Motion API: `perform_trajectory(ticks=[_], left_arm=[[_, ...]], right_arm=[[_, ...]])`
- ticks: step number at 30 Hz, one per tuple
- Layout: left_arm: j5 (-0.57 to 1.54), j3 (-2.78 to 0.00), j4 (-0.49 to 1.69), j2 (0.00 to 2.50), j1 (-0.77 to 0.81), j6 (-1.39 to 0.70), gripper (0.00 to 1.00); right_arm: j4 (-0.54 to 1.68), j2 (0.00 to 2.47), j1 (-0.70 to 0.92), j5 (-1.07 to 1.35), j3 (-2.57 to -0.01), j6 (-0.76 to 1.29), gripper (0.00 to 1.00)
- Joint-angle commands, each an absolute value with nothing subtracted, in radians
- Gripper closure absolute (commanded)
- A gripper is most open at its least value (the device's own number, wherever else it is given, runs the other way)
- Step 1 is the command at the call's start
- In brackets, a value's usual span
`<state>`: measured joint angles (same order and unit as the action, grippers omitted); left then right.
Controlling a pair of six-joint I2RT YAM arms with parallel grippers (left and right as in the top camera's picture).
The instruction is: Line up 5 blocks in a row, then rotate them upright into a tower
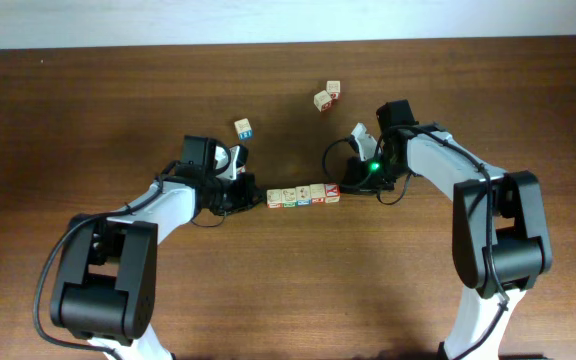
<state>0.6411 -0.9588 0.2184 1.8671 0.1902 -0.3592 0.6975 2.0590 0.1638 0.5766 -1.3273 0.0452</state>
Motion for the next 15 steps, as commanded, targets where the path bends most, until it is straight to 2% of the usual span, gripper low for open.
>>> perform_trajectory(ticks=[1, 15], left_arm=[[0.666, -0.950, 0.217, 1.874, 0.189, -0.344, 1.00], [0.666, -0.950, 0.216, 1.874, 0.189, -0.343, 1.00]], right_arm=[[0.694, 2.070, 0.167, 0.584, -1.320, 0.035, 0.96], [0.718, 2.071, 0.141, 0.597, -1.320, 0.035, 0.96]])
